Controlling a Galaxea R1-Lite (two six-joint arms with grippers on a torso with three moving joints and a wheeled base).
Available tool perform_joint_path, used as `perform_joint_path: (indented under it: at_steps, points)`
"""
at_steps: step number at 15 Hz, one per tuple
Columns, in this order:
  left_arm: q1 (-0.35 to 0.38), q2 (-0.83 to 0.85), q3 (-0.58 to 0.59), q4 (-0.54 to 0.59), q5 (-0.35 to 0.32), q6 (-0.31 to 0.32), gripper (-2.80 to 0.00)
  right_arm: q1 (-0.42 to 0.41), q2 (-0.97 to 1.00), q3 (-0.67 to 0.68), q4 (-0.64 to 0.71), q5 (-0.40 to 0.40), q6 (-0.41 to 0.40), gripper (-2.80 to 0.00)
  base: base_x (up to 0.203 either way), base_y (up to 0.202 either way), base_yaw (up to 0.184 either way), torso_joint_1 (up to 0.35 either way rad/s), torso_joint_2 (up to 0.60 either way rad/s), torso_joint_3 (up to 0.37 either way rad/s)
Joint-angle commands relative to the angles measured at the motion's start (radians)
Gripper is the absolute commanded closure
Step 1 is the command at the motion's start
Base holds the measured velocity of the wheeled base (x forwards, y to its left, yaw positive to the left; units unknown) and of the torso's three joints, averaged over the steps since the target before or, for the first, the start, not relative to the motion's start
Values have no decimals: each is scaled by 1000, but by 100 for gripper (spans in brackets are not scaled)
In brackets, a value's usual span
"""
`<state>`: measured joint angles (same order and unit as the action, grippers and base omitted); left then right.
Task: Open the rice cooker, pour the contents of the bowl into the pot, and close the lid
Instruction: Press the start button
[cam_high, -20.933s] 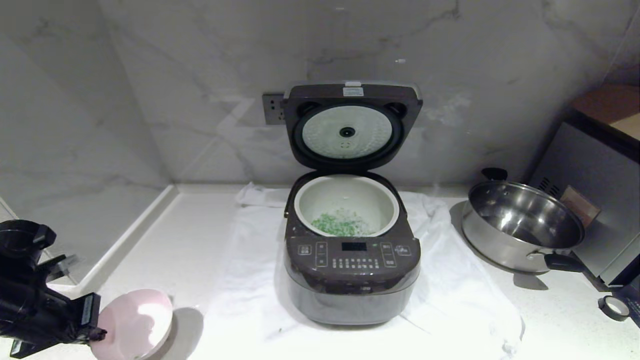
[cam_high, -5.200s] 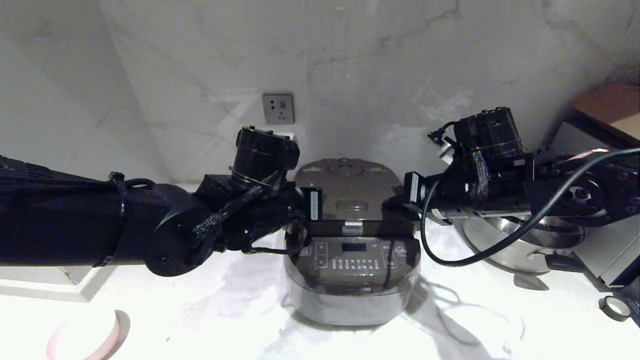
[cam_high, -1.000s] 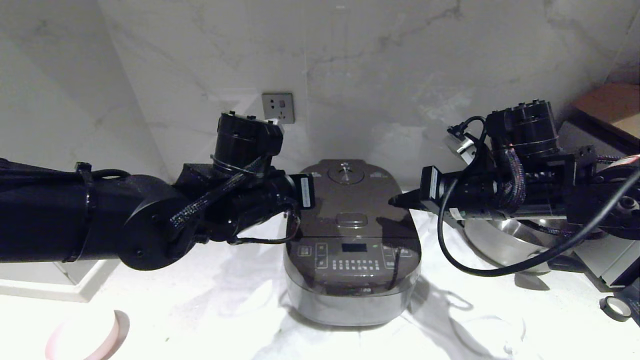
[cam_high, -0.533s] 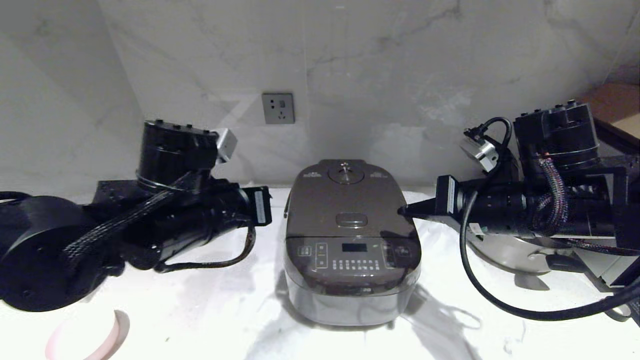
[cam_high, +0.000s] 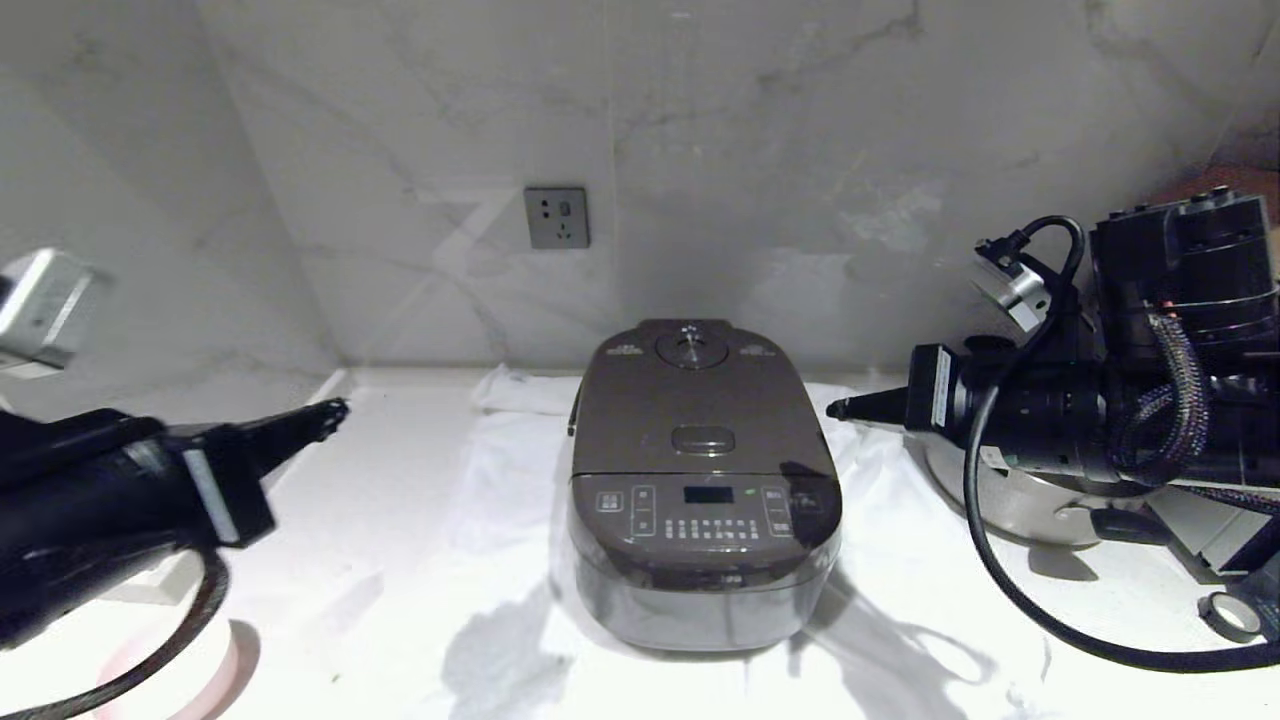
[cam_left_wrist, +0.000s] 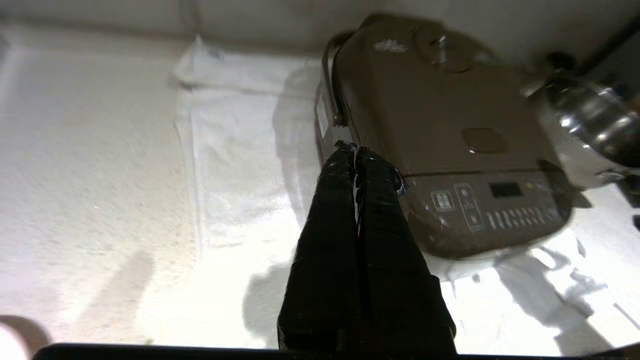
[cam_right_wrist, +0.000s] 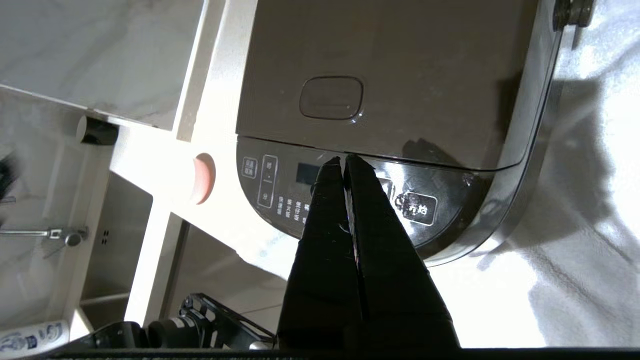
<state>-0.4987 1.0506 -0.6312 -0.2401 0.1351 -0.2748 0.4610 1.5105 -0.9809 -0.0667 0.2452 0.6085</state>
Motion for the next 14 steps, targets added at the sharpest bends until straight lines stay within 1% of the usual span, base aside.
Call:
perform_joint_path:
  at_steps: [1,2,4,6,7,8,10,11,12,14]
  points:
    - [13,-288,62,39,-4,23,0,-4,-15,1,-1,2,2,0,0,0,0,0,0,0]
    - [38,-362,73,81,-5,34,0,-7,-22,1,-1,2,-7,0,0,0,0,0,0,0]
    - [125,-485,80,166,-9,66,0,-20,-39,5,-1,2,-17,0,0,0,0,0,0,0]
    - [246,-562,55,270,-7,128,0,-43,-38,5,-1,2,-32,0,0,0,0,0,0,0]
    - [300,-589,33,305,-5,168,0,-51,-36,7,-2,2,-32,0,0,0,0,0,0,0]
    - [353,-619,14,322,1,214,0,-53,-35,13,-4,3,-32,0,0,0,0,0,0,0]
    - [462,-682,3,332,22,254,0,-53,-35,28,-7,5,-35,0,0,0,0,0,0,0]
    - [491,-731,14,336,16,261,0,-51,-35,33,-7,6,-35,0,0,0,0,0,0,0]
    - [505,-781,41,341,-1,266,0,-51,-35,37,-7,5,-41,0,0,0,0,0,0,0]
    - [512,-873,100,365,-36,272,0,-50,-42,52,-7,3,-53,0,0,0,0,0,0,0]
